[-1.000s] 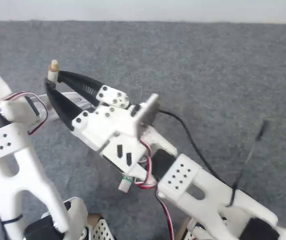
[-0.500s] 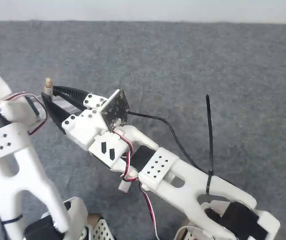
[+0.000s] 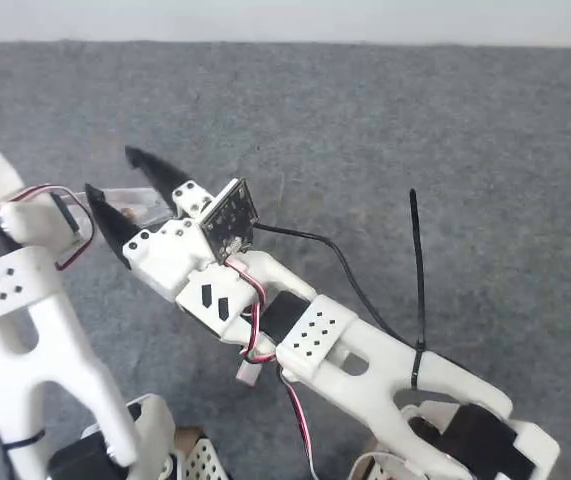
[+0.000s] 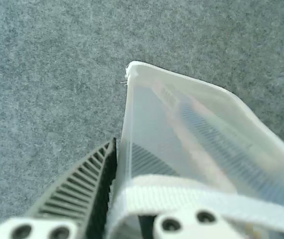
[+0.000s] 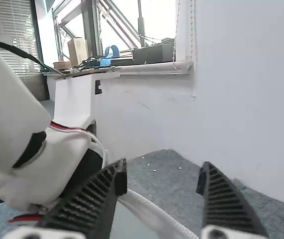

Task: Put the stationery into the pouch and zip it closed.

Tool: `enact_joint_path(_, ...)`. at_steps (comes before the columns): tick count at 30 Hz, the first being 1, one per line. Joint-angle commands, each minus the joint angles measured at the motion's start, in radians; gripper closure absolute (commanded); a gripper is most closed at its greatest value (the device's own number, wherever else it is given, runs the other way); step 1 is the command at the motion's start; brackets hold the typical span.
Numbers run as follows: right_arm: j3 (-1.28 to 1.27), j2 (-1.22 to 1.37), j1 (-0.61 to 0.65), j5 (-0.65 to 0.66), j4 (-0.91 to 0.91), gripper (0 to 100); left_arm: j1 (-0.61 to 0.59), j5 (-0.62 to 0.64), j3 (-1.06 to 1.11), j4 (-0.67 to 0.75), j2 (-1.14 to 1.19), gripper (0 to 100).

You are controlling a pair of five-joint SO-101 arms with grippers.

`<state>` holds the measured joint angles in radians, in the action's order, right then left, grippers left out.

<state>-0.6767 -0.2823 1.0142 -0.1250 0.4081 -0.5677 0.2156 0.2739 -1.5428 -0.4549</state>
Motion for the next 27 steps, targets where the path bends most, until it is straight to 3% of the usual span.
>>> enact_joint_path(1, 0.071, -0.013, -0.004, 0.005, 0.012, 73.5, -0.009, 0.009, 0.013, 0.025, 0.009, 99)
enact_joint_path(8, 0.069, -0.038, -0.005, 0.011, -0.001, 73.5, -0.009, 0.009, 0.013, 0.025, 0.009, 99)
enact_joint_path(27, 0.180, -0.228, -0.061, 0.005, -0.740, 73.5, -0.005, 0.008, 0.015, 0.025, 0.015, 99)
